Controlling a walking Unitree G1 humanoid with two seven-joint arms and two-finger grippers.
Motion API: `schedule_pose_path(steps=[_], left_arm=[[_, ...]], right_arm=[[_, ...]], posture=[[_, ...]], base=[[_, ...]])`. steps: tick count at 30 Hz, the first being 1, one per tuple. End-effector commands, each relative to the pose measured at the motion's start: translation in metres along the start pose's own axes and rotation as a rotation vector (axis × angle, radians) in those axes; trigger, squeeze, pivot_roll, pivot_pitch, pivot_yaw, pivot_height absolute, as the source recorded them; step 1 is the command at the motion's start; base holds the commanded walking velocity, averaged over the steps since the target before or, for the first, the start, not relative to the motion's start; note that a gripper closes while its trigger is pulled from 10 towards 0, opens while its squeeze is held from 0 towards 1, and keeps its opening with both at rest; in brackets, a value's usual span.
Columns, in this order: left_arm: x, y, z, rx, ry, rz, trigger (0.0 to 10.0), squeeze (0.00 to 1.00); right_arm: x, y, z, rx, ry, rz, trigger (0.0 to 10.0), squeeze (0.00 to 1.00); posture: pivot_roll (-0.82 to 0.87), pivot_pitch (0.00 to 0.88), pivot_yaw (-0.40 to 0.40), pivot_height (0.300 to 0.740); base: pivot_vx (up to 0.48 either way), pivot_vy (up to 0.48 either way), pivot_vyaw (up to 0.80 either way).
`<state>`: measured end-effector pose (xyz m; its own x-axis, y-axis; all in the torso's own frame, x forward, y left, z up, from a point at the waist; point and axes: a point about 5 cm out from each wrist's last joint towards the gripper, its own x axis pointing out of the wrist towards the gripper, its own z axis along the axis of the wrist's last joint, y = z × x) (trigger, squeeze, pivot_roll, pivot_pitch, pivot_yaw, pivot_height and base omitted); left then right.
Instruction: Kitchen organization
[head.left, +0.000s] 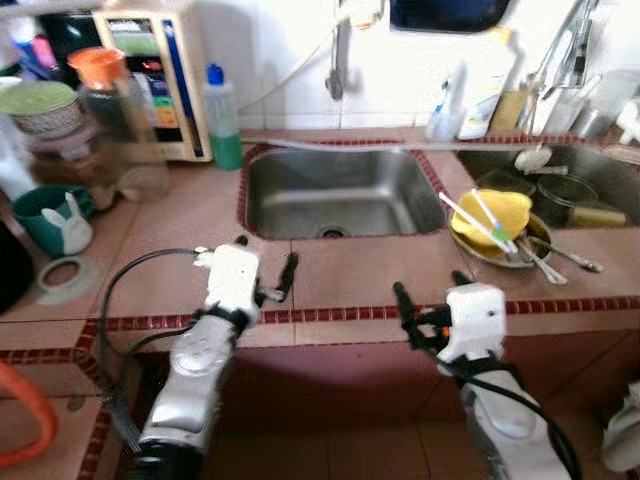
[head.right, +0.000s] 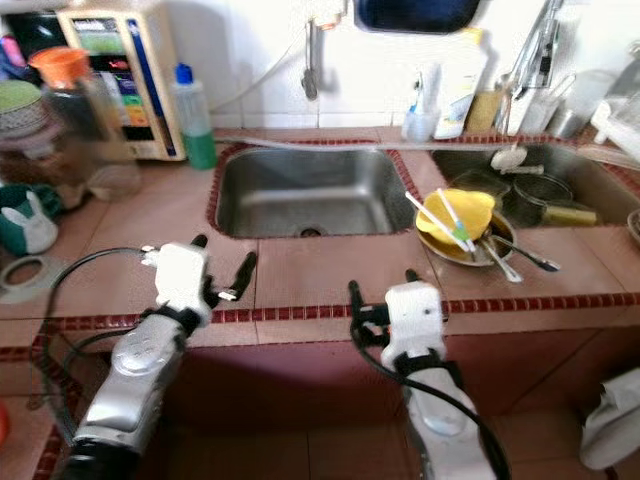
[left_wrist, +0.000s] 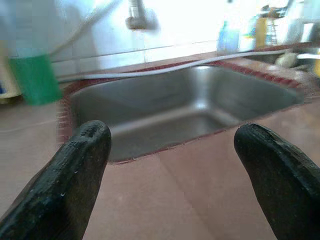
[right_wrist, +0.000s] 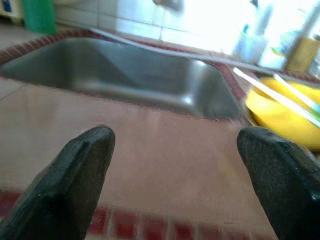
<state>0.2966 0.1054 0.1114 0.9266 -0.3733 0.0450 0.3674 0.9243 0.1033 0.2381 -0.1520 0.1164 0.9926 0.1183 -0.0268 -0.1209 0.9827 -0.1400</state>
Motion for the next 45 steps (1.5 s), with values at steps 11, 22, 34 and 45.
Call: schedule_pose_path(steps=[11, 22, 34, 45], left_arm=[[-0.0037, 0.0094, -0.0027, 0.029, 0.021, 0.028, 10.0, 0.0], [-0.0045, 0.0098, -0.0035, 0.021, 0.026, 0.033, 10.0, 0.0], [-0.0056, 0.0119, -0.0046, 0.017, 0.03, 0.045, 10.0, 0.0], [-0.0052, 0.0191, 0.0015, 0.044, -0.005, 0.081, 10.0, 0.0]], right_arm=[[0.0003, 0.0076, 0.0041, 0.011, -0.015, 0.025, 10.0, 0.0], [0.0, 0.0074, 0.0043, 0.012, -0.014, 0.025, 10.0, 0.0], [-0.0007, 0.0079, 0.004, 0.013, -0.013, 0.026, 10.0, 0.0], [0.0009, 0.0094, 0.0103, 0.015, -0.038, 0.033, 10.0, 0.0]], posture=[[0.09, 0.0, -0.002, 0.74], [0.09, 0.0, -0.002, 0.74], [0.09, 0.0, -0.001, 0.74], [0.09, 0.0, -0.001, 0.74]], base=[[0.0, -0.056, 0.0], [0.0, -0.424, 0.0], [0.0, -0.28, 0.0], [0.0, 0.0, 0.0]])
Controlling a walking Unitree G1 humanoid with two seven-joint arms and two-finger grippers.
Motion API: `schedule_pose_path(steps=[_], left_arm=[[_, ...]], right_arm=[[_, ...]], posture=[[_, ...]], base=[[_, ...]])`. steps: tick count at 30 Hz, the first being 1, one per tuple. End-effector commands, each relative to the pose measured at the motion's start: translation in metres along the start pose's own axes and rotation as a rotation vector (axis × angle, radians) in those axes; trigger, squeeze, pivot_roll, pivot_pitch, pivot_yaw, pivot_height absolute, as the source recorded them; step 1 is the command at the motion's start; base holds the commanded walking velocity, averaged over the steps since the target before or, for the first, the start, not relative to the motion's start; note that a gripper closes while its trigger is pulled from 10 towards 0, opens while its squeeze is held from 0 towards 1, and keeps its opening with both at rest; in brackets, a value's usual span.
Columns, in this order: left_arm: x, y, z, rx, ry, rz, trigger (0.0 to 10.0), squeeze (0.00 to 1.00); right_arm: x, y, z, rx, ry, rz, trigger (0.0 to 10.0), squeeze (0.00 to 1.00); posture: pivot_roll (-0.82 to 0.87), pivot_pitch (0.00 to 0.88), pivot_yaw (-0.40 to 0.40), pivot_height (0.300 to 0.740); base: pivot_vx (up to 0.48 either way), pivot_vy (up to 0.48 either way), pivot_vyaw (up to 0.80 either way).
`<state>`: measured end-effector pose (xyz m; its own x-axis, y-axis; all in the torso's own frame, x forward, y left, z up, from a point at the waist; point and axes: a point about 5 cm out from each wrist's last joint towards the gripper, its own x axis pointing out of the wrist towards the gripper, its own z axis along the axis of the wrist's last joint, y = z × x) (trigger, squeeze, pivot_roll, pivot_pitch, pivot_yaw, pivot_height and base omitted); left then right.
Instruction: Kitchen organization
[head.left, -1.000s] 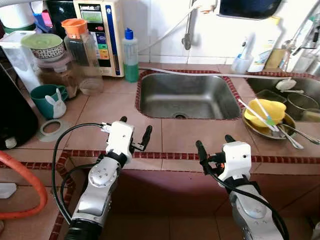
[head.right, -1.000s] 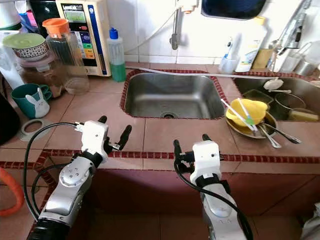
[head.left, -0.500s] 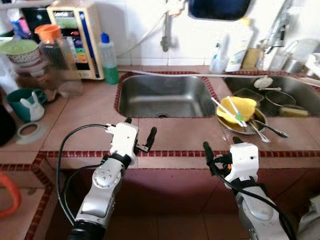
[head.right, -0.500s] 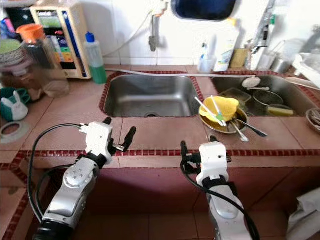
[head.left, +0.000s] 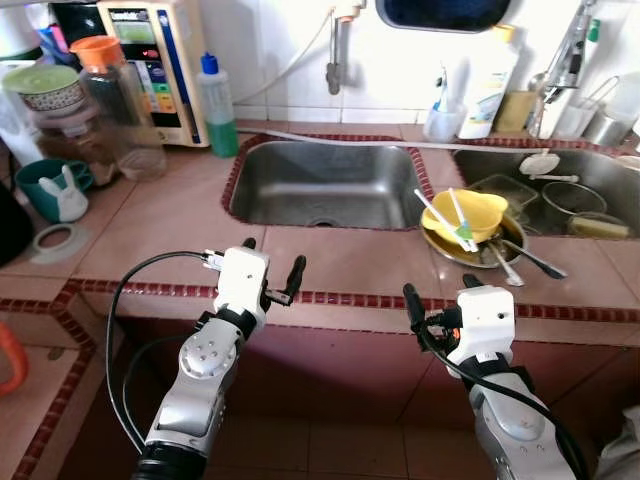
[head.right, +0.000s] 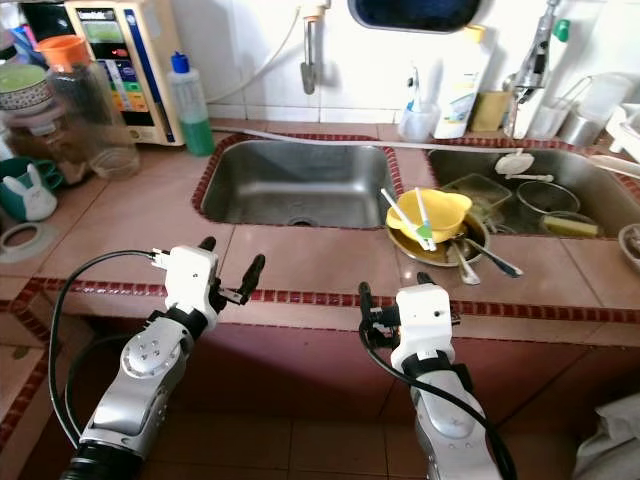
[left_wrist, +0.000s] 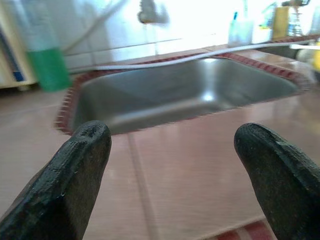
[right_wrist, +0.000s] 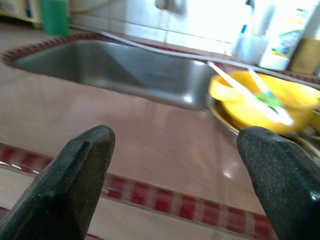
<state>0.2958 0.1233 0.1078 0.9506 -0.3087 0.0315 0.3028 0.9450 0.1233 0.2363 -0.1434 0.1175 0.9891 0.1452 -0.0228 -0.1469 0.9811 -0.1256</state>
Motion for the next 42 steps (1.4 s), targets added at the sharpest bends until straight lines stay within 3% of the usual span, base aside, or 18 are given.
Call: schedule_pose_path(steps=[1, 7, 10, 15, 30, 42], left_arm=[[0.003, 0.005, 0.008, 0.027, -0.034, 0.021, 10.0, 0.0], [0.004, 0.012, 0.036, 0.093, -0.138, 0.041, 10.0, 0.0], [0.003, 0.012, 0.043, 0.033, -0.155, 0.001, 10.0, 0.0], [0.003, 0.011, 0.052, 0.031, -0.19, 0.012, 10.0, 0.0], [0.001, 0.009, 0.053, 0.011, -0.18, -0.018, 10.0, 0.0], [-0.002, 0.005, 0.045, 0.008, -0.158, -0.041, 10.0, 0.0]], right_arm=[[0.002, 0.001, 0.01, 0.003, -0.039, 0.009, 10.0, 0.0], [0.006, 0.007, 0.04, 0.004, -0.153, 0.024, 10.0, 0.0], [0.007, 0.007, 0.047, 0.016, -0.175, 0.019, 10.0, 0.0], [0.008, 0.008, 0.052, 0.016, -0.191, 0.025, 10.0, 0.0], [0.007, 0.009, 0.05, 0.016, -0.171, 0.03, 10.0, 0.0], [0.005, 0.01, 0.038, 0.007, -0.132, 0.043, 10.0, 0.0]], posture=[[0.09, 0.0, -0.001, 0.74], [0.09, 0.0, -0.001, 0.74], [0.09, 0.0, -0.002, 0.74], [0.09, 0.0, -0.003, 0.74], [0.09, 0.0, 0.001, 0.74], [0.09, 0.0, 0.001, 0.74]], base=[[0.0, 0.0, 0.0], [0.0, 0.0, 0.0], [0.0, 0.0, 0.0], [0.0, 0.0, 0.0], [0.016, 0.0, 0.0], [0.303, 0.0, 0.0]])
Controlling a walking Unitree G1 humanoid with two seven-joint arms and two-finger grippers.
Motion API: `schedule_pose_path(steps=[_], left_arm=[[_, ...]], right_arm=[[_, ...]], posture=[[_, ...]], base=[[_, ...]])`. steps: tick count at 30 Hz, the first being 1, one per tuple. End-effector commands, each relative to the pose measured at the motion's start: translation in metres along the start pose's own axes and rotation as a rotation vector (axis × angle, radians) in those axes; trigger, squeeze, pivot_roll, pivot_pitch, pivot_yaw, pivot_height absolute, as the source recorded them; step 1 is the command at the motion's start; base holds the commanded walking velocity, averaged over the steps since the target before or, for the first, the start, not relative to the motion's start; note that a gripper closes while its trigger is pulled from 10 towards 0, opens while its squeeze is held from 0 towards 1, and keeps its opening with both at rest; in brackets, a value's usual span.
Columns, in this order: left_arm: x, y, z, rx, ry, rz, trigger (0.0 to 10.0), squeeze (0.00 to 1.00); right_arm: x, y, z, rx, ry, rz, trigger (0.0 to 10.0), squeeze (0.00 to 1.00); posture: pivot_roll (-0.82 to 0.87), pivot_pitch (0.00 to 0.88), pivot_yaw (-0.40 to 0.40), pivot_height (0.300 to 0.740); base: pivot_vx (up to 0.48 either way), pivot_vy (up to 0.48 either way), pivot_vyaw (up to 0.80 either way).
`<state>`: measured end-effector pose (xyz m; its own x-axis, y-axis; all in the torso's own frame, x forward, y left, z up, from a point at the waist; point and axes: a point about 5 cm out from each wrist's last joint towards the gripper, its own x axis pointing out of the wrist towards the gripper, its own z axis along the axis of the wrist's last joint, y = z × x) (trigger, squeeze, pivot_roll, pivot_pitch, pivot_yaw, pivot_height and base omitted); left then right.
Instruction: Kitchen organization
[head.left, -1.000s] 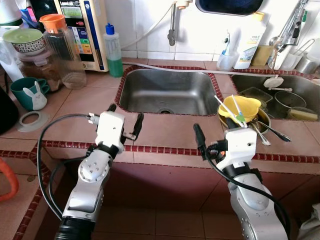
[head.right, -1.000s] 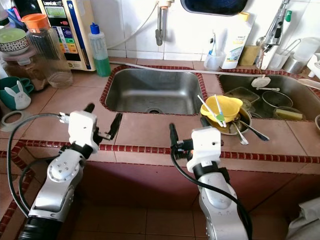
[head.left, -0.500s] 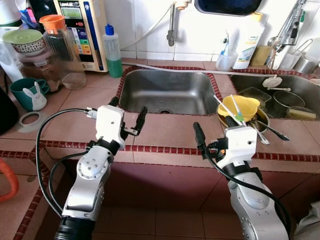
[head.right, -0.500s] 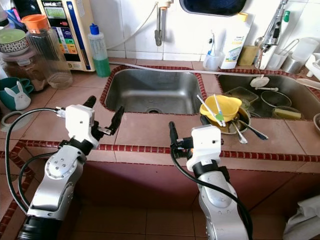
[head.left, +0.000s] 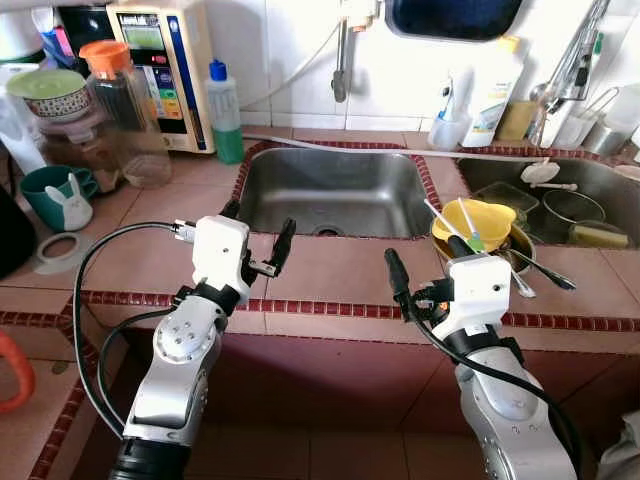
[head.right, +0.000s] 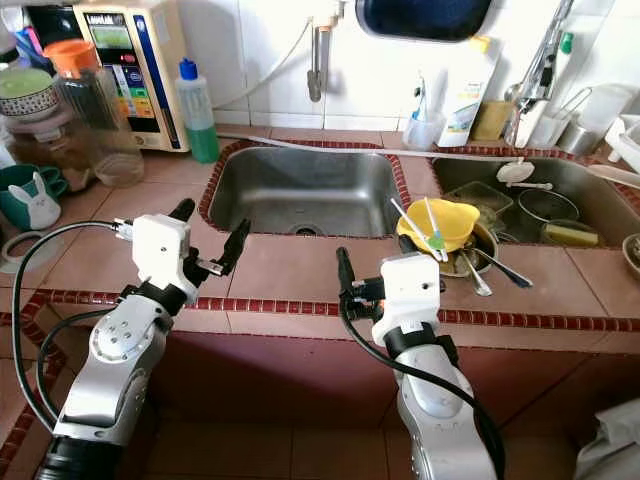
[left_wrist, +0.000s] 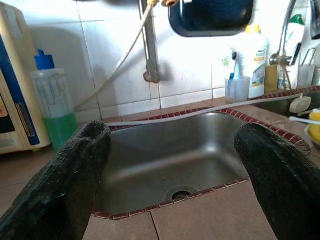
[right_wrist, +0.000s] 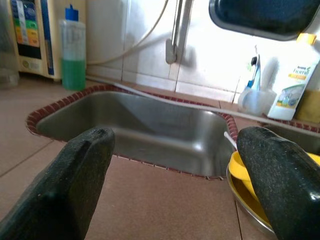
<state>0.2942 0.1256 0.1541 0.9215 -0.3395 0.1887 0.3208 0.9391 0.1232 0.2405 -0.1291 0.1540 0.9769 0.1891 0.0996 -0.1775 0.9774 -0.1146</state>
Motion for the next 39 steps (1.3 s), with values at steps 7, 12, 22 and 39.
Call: schedule_pose_path(steps=[7, 12, 22, 39], left_arm=[[-0.0026, -0.0027, -0.0016, 0.008, 0.012, -0.027, 10.0, 0.0], [-0.0031, -0.0034, -0.0024, 0.015, 0.019, -0.016, 10.0, 0.0], [-0.0048, -0.0051, -0.0026, 0.018, 0.022, -0.02, 10.0, 0.0], [-0.0031, -0.0037, -0.0006, 0.014, 0.017, -0.025, 10.0, 0.0]], right_arm=[[-0.0009, 0.0009, -0.0008, -0.005, 0.002, 0.012, 10.0, 0.0], [-0.0008, 0.0009, -0.001, -0.006, 0.003, 0.015, 10.0, 0.0], [-0.0011, 0.0014, -0.0009, -0.005, 0.003, 0.015, 10.0, 0.0], [-0.0008, 0.0022, -0.0009, -0.006, 0.0, 0.017, 10.0, 0.0]], posture=[[0.09, 0.0, 0.0, 0.74], [0.09, 0.0, -0.001, 0.74], [0.09, 0.0, -0.001, 0.74], [0.09, 0.0, 0.001, 0.74]], base=[[0.332, 0.0, 0.0], [0.236, 0.0, 0.0], [0.0, 0.0, 0.0], [0.0, 0.0, 0.0]])
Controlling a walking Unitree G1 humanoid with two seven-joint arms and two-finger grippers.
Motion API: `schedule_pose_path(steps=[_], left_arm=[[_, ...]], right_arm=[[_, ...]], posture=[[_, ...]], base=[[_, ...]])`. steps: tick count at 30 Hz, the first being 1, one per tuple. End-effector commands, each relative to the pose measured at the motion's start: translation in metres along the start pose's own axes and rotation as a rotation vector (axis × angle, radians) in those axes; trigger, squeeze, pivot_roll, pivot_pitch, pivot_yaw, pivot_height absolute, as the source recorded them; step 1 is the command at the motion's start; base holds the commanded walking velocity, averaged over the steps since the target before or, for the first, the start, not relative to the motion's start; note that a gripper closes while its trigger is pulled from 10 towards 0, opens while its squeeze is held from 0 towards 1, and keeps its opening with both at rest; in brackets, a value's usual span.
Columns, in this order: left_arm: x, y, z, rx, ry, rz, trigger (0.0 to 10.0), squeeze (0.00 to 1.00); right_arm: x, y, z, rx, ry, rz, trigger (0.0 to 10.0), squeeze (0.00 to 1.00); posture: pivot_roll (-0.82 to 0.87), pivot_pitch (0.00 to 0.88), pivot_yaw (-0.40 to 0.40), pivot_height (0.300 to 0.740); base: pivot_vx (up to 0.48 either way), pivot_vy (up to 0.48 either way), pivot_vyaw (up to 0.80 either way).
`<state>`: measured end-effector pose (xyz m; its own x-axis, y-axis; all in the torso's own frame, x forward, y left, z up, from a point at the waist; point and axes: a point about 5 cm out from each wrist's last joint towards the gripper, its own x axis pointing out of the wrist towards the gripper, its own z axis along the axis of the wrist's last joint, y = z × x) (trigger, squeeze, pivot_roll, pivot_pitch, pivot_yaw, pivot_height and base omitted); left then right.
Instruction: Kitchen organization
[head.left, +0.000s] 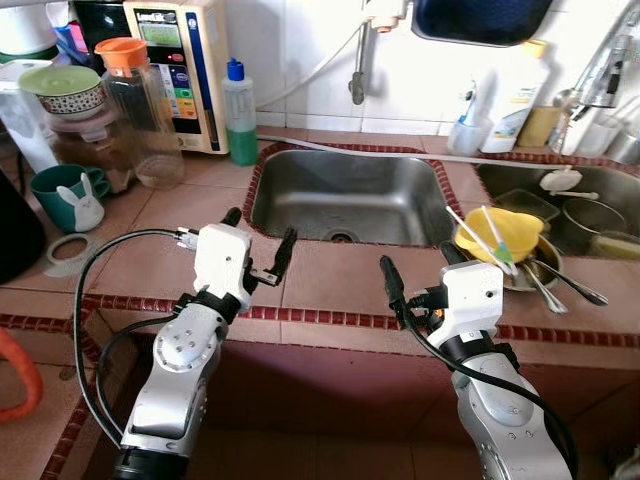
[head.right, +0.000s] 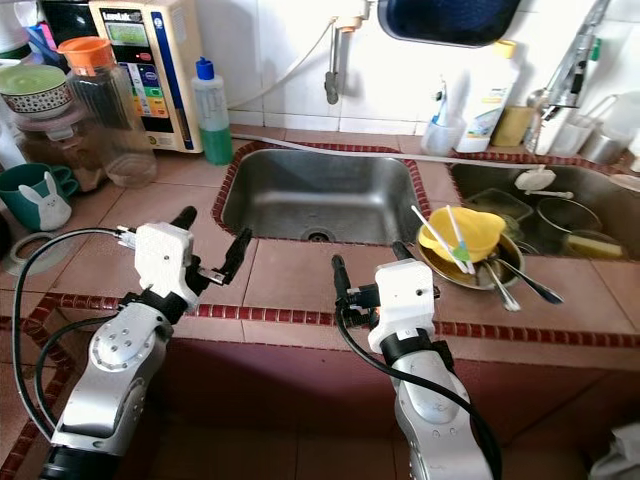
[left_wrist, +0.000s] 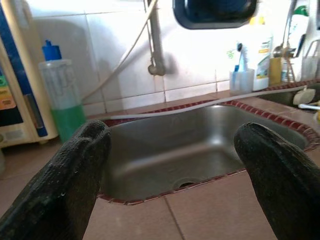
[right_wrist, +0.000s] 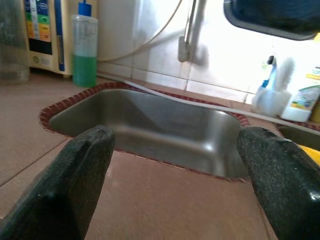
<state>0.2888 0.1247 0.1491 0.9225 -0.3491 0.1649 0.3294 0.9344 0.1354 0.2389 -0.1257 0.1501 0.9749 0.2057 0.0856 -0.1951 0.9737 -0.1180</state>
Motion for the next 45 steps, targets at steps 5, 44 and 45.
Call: schedule_pose_path(steps=[5, 44, 45], left_arm=[[0.0024, -0.0009, 0.0038, -0.004, -0.009, -0.023, 10.0, 0.0], [0.0036, 0.0018, 0.0002, -0.005, 0.023, 0.016, 10.0, 0.0], [0.0038, 0.0019, 0.0001, -0.005, 0.023, 0.015, 10.0, 0.0]], right_arm=[[0.0005, -0.0017, 0.0028, -0.003, -0.013, -0.002, 10.0, 0.0], [0.0018, -0.0003, 0.0016, -0.001, -0.015, -0.004, 10.0, 0.0], [0.002, -0.0002, 0.0019, 0.0, -0.017, -0.005, 10.0, 0.0]], posture=[[0.09, 0.0, 0.001, 0.74], [0.1, 0.0, 0.009, 0.74], [0.1, 0.0, 0.009, 0.74]], base=[[0.107, 0.0, 0.0], [0.187, 0.0, 0.0], [0.0, 0.0, 0.0]])
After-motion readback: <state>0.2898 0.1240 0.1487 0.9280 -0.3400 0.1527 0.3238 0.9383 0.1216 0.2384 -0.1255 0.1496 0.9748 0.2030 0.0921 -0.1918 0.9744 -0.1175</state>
